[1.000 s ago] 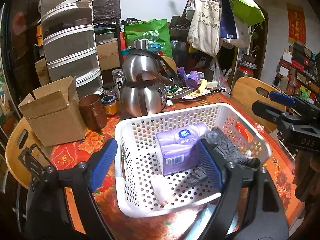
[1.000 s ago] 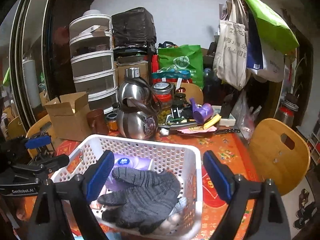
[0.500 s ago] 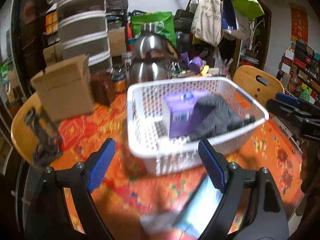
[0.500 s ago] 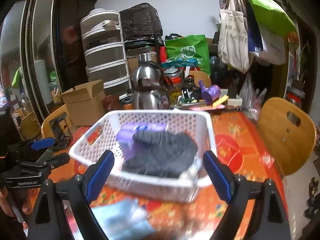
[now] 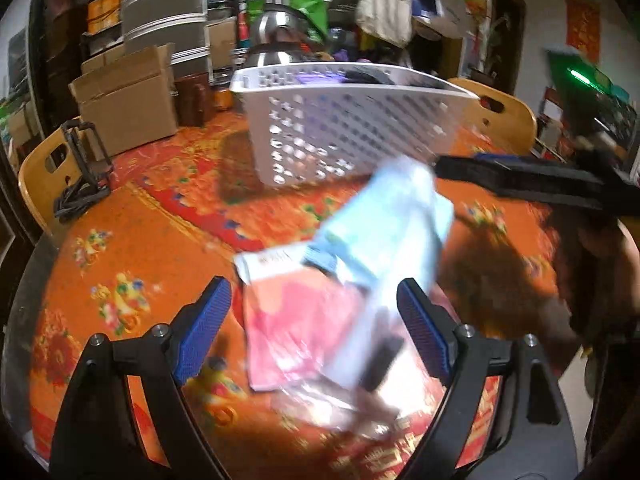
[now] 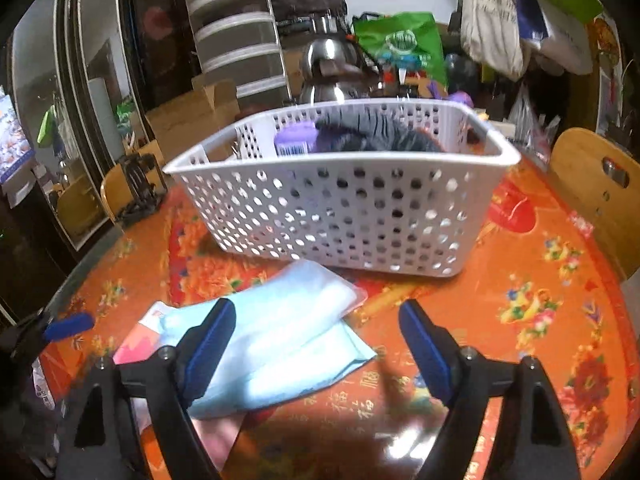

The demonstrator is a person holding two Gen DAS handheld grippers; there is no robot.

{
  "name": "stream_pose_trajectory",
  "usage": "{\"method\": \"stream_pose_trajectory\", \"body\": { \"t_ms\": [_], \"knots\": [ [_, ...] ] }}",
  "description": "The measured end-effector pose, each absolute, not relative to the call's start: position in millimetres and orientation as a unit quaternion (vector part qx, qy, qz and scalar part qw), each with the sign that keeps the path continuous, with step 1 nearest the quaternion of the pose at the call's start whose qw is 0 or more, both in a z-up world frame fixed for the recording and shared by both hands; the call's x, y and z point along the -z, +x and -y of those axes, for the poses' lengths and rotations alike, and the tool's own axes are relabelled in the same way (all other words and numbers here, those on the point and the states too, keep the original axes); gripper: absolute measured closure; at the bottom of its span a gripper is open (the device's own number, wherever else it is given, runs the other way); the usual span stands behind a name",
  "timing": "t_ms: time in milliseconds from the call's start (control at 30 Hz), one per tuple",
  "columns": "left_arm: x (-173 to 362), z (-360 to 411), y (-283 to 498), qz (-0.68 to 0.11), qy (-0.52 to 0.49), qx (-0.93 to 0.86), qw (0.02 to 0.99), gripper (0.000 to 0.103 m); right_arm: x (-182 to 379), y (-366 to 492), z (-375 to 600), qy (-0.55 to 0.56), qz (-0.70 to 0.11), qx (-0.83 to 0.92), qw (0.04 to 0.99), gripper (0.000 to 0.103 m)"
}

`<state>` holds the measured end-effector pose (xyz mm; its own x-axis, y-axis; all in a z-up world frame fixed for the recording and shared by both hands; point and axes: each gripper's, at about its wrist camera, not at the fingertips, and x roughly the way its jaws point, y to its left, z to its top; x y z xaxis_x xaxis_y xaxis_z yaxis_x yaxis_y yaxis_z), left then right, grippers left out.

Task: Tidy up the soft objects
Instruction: 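Move both tools back to the clear plastic bag on the table, then grasp the clear plastic bag with both tools and lift it over the basket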

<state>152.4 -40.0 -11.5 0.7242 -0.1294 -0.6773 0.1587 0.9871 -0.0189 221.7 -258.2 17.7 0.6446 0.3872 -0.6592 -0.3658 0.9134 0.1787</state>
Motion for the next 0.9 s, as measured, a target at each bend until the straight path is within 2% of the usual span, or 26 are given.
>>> {"method": "stream_pose_trajectory", "body": {
  "t_ms": [167, 233, 367, 400, 433, 533, 600, 700, 800, 900],
  "knots": [
    [26.8, 47.6, 141.8, -0.374, 0.033, 0.091, 0.922, 0.020, -2.6, 237.3, 255.6, 0.016, -0.385, -0.206, 0.899, 0.022],
    [32.2, 46.7, 144.9, -0.382, 0.029, 0.099, 0.919, 0.020, 3.9, 241.8, 252.7, 0.017, -0.395, -0.210, 0.894, 0.026],
    [42.1, 43.6, 149.3, -0.393, 0.022, 0.102, 0.914, 0.020, 10.0, 243.6, 248.1, 0.023, -0.403, -0.227, 0.886, 0.046],
    [41.9, 42.2, 150.6, -0.393, 0.019, 0.103, 0.913, 0.023, 9.6, 243.6, 246.3, 0.021, -0.403, -0.231, 0.885, 0.053],
    [42.0, 41.7, 151.4, -0.393, 0.018, 0.104, 0.913, 0.026, 9.7, 243.3, 244.7, 0.017, -0.403, -0.232, 0.885, 0.055],
    [43.7, 42.1, 152.4, -0.395, 0.020, 0.113, 0.911, 0.040, 9.3, 242.6, 240.7, 0.009, -0.400, -0.233, 0.886, 0.064],
    [42.5, 44.8, 150.7, -0.392, 0.027, 0.118, 0.912, 0.054, 7.8, 240.9, 239.9, 0.004, -0.396, -0.232, 0.889, 0.071],
    [39.9, 49.3, 149.3, -0.389, 0.038, 0.127, 0.912, 0.067, 5.8, 239.2, 241.8, 0.008, -0.392, -0.231, 0.890, 0.081],
    [36.7, 48.5, 148.0, -0.385, 0.034, 0.132, 0.913, 0.076, 3.1, 234.3, 245.4, 0.012, -0.388, -0.231, 0.892, 0.084],
    [32.7, 47.6, 145.5, -0.380, 0.035, 0.130, 0.915, 0.080, 2.5, 229.4, 247.0, 0.012, -0.387, -0.230, 0.893, 0.086]
  ]
}}
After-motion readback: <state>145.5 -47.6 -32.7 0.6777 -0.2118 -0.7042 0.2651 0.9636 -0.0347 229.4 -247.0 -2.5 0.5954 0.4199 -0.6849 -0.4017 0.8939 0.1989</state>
